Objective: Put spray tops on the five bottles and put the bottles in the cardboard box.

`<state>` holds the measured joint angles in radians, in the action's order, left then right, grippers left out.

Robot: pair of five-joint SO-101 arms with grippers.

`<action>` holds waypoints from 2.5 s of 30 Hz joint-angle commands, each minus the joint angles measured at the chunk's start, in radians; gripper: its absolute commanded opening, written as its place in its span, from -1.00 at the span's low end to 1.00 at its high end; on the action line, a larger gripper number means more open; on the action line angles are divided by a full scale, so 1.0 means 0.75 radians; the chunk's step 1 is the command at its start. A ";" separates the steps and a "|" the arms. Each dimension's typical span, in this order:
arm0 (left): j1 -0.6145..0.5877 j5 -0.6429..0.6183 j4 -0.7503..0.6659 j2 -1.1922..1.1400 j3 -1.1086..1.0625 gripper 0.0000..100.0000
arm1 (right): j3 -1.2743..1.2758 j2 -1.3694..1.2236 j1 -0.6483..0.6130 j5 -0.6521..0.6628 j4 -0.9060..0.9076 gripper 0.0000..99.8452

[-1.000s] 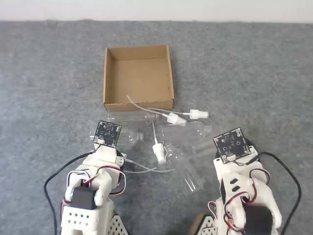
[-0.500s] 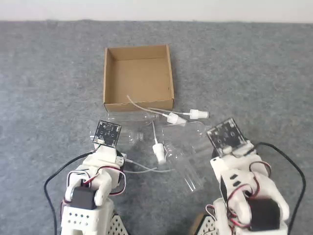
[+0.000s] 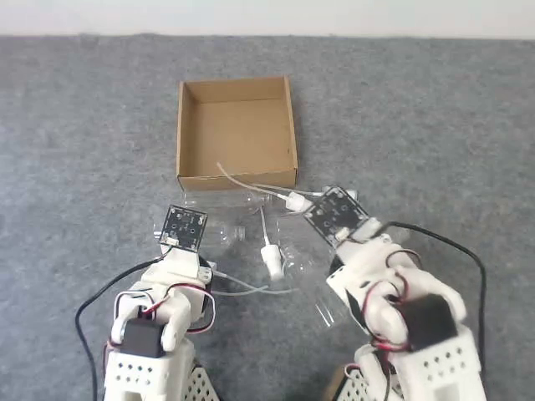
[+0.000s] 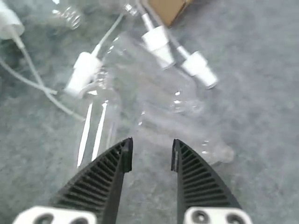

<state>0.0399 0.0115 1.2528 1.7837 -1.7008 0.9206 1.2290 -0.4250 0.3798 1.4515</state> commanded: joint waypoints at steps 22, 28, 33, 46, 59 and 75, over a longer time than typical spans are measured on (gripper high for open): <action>-0.002 -0.010 -0.008 0.016 0.024 -0.94 | -0.303 -0.422 -0.273 -0.313 0.013 -0.70; -0.002 -0.010 -0.008 0.016 0.024 -0.94 | -0.303 -0.480 -0.347 -0.372 0.007 -0.70; -0.002 -0.010 -0.008 0.016 0.024 -0.94 | -0.303 -0.564 -0.363 -0.405 -0.044 -0.70; 0.000 -0.008 -0.008 0.016 0.024 -0.94 | -0.303 -0.834 -0.365 -0.436 -0.165 -0.58; 0.000 -0.008 -0.008 0.016 0.024 -0.94 | -0.299 -1.069 -0.457 -0.554 -0.279 -0.58; 0.000 -0.008 -0.008 0.016 0.024 -0.94 | -0.295 -1.294 -0.425 -0.556 -0.373 -0.58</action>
<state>0.0414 0.0115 1.2528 1.7837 -1.7008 0.7626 0.2608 -0.7564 -0.0269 1.1876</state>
